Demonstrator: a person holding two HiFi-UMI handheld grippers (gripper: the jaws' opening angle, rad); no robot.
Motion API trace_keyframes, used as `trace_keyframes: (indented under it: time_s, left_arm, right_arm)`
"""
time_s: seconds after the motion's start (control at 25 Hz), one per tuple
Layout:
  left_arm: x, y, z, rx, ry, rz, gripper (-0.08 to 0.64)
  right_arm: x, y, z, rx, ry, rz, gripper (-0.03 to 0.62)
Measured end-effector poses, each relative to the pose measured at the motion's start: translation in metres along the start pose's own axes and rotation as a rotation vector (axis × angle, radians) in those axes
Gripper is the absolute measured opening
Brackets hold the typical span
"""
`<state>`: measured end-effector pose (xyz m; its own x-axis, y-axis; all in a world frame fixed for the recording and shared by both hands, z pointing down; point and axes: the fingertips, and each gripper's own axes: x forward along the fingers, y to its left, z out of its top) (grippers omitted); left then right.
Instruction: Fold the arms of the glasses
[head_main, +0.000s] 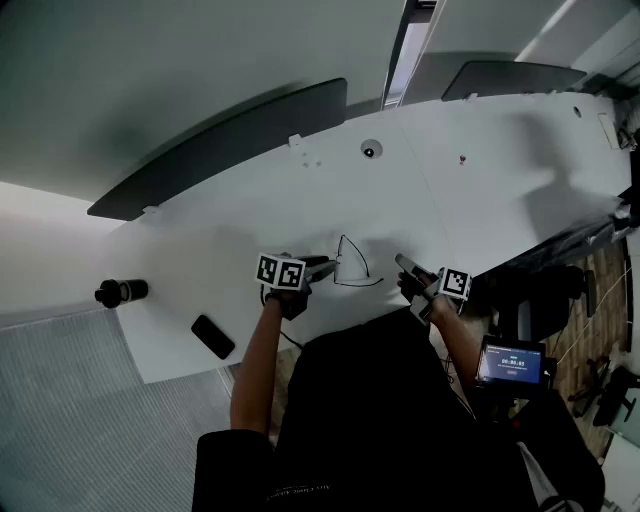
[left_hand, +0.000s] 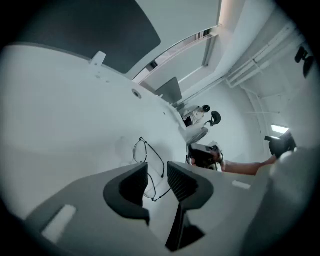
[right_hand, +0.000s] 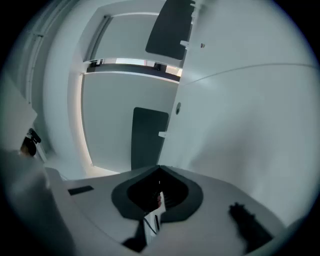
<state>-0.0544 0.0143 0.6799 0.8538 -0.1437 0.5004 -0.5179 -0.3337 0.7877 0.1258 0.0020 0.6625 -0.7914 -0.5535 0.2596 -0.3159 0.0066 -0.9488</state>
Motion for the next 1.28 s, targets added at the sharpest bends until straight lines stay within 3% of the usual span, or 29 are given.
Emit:
trace_keyframes:
  time_s: [0.16,0.32,0.48,0.92,1.28]
  left_arm:
    - [0.012,0.009,-0.004,-0.095,0.049,-0.040,0.126]
    - [0.021,0.011,-0.006,-0.133,0.110,-0.052,0.120]
    - [0.029,0.013,-0.016,-0.136,0.228,-0.039,0.120]
    - [0.037,0.018,-0.004,-0.134,0.274,-0.009,0.106]
    - [0.034,0.017,-0.009,-0.103,0.360,0.019,0.124]
  right_arm:
    - [-0.015,-0.009,0.000,0.033,-0.020,-0.010,0.009]
    - [-0.026,-0.013,0.004,0.039,-0.045,-0.011,0.009]
    - [-0.033,-0.014,0.003,0.053,-0.053,-0.012,0.009]
    - [-0.044,-0.019,0.000,0.089,-0.052,-0.015,0.009]
    - [-0.039,-0.019,-0.001,0.092,-0.040,-0.006,0.009]
